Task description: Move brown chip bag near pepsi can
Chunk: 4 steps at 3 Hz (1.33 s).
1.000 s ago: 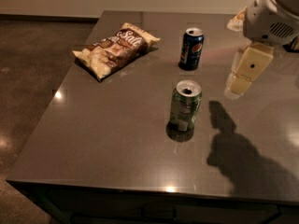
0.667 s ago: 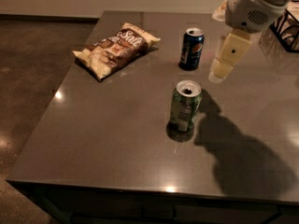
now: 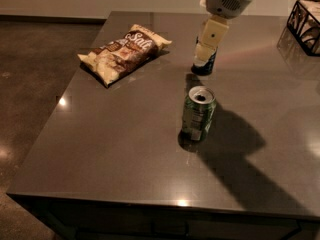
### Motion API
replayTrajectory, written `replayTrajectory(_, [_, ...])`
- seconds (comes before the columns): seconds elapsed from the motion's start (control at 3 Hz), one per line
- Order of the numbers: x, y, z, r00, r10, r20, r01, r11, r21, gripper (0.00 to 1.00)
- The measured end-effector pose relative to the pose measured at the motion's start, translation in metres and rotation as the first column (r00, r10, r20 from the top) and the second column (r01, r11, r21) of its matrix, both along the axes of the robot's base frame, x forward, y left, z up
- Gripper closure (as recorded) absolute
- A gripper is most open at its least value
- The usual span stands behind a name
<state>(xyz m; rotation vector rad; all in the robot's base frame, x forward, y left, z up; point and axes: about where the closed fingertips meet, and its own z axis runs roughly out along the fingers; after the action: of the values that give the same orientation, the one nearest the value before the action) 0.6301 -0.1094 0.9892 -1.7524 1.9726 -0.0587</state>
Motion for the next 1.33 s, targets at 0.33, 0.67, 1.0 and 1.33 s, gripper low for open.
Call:
replayTrajectory(0.33, [0.033, 0.031, -0.006, 0.999, 0.029, 0.035, -0.028, 0.999, -0.031, 0.0])
replayTrajectory(0.67, [0.056, 0.063, -0.015, 0.9942, 0.073, 0.079, -0.067, 0.995, -0.077, 0.0])
replayTrajectory(1.0, [0.073, 0.093, -0.03, 0.982, 0.139, 0.128, -0.12, 0.982, -0.144, 0.0])
replayTrajectory(1.33, [0.094, 0.126, -0.055, 0.9605, 0.237, 0.147, -0.195, 0.947, -0.255, 0.0])
